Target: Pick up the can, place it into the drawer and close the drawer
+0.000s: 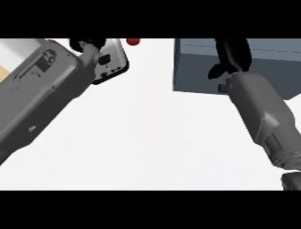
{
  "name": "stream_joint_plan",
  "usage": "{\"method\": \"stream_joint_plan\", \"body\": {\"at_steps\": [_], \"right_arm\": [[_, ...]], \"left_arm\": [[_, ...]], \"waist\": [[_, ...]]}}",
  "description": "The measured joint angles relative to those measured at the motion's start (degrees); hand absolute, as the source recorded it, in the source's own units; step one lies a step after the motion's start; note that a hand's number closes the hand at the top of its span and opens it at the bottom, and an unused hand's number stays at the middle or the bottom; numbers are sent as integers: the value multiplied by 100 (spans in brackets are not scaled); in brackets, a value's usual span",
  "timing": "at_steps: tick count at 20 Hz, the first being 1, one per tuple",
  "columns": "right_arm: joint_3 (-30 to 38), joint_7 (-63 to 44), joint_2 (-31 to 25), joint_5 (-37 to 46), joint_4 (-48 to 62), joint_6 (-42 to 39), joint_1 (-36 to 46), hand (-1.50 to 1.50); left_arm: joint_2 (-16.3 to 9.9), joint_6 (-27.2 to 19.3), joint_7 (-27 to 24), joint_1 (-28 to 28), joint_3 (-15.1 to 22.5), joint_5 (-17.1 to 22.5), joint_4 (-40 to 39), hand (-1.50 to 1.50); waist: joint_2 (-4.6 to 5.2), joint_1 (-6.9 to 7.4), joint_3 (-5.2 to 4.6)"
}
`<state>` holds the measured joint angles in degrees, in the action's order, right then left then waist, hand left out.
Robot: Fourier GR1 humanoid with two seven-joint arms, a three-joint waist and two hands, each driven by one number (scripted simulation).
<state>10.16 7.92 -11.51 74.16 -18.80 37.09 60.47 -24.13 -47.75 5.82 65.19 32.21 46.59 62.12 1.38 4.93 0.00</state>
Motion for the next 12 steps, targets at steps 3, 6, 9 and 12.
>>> {"method": "stream_joint_plan", "body": {"at_steps": [3,6,9,12], "right_arm": [[48,0,-85,19,218,52,125,-150],[52,-110,-125,88,439,5,311,-150],[72,-149,-204,116,637,-140,487,-150],[140,58,-248,46,781,-314,571,-150]], "left_arm": [[-105,14,94,-82,-3,-17,213,-150],[-172,-13,191,-129,10,-59,344,-150],[-214,25,238,-190,4,-77,429,-150],[-232,-15,273,-251,20,-115,576,-150]], "waist": [[9,59,4],[40,60,23],[88,84,46],[91,104,55]]}}
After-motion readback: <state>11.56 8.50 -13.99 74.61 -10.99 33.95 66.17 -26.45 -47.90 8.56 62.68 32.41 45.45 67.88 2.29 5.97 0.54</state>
